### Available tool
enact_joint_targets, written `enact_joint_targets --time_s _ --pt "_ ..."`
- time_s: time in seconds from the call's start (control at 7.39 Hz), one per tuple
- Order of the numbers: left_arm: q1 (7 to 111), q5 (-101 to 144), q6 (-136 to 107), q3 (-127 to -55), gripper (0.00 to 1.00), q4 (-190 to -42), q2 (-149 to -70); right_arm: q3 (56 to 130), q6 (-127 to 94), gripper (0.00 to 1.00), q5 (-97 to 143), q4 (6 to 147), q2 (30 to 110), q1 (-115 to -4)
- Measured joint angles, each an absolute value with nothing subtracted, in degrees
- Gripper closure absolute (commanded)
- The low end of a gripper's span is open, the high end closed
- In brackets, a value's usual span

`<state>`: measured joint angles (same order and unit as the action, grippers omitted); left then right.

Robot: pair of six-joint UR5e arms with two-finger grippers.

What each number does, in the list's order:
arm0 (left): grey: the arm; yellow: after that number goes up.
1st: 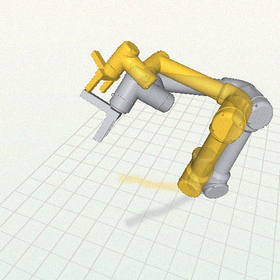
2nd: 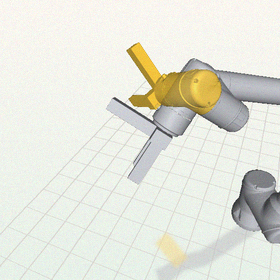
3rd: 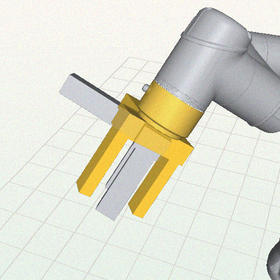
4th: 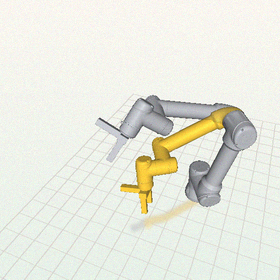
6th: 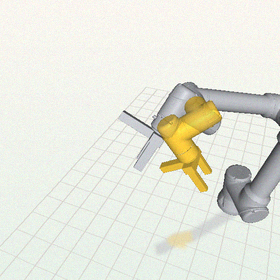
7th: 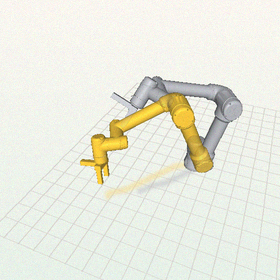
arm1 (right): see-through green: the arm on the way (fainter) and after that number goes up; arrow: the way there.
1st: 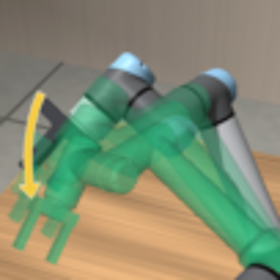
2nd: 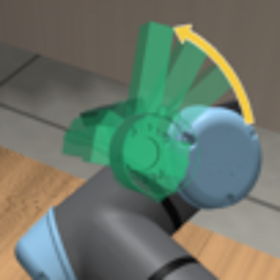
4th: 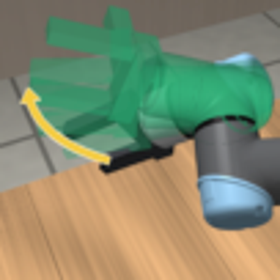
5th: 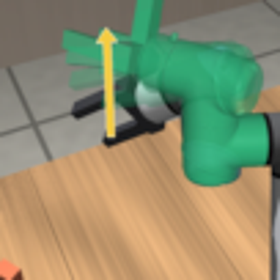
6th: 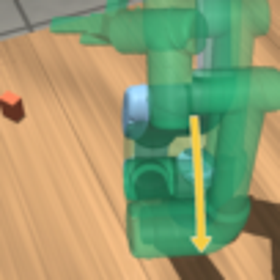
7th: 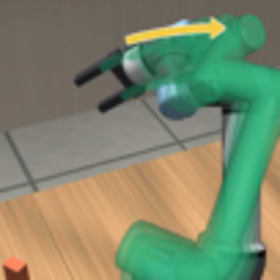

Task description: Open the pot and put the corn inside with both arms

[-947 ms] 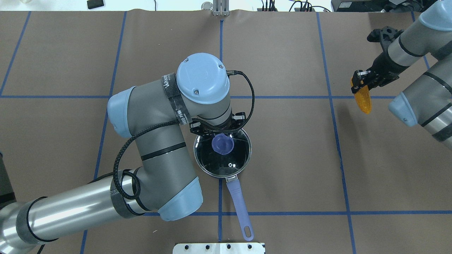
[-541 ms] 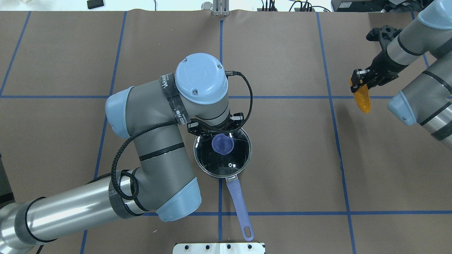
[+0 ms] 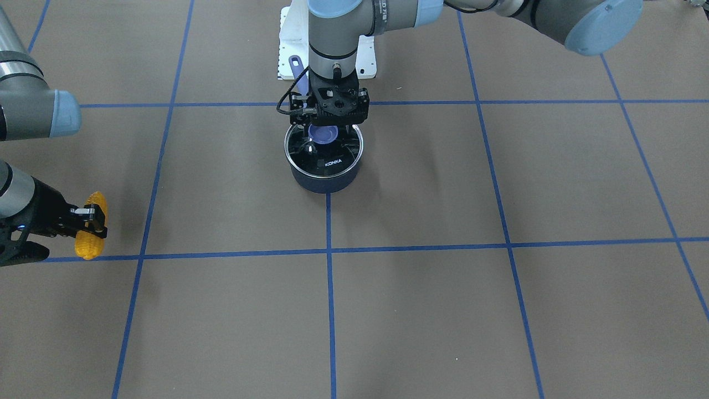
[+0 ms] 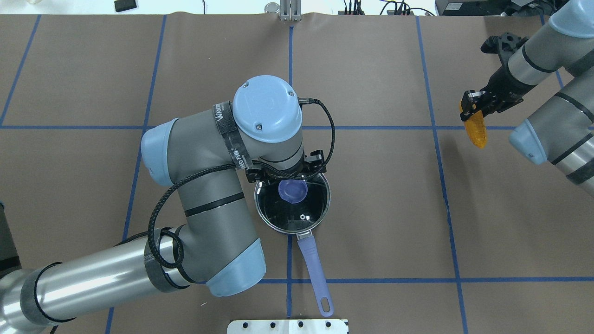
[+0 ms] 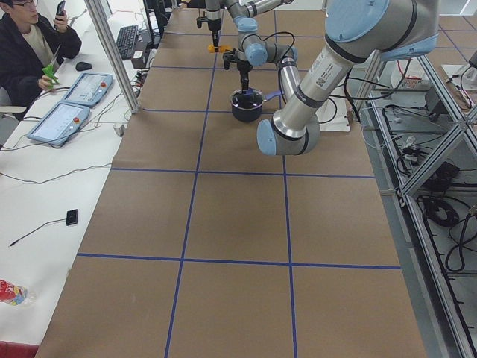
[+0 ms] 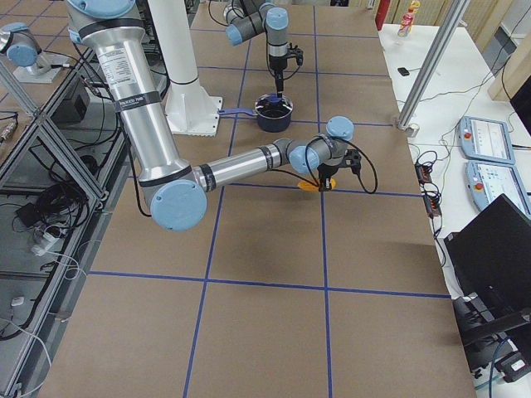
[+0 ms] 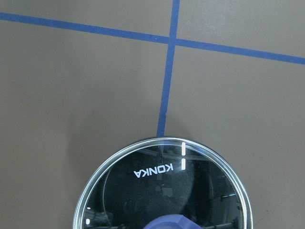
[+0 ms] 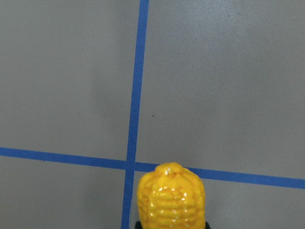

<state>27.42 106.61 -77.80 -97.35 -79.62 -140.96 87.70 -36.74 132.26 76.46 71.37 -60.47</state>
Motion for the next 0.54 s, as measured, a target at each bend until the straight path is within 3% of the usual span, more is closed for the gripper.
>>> enact_joint_targets --time_s 0.41,0.54 --pt "25.4 105.91 -76.58 -95.96 0.03 -79.81 -140.75 87.61 -36.74 1.0 132.26 76.54 71.28 -60.47" --pt "24.97 105.4 -76.51 -95.39 0.09 -79.96 -140.77 87.58 -36.74 1.0 132.22 76.55 71.24 -60.47"
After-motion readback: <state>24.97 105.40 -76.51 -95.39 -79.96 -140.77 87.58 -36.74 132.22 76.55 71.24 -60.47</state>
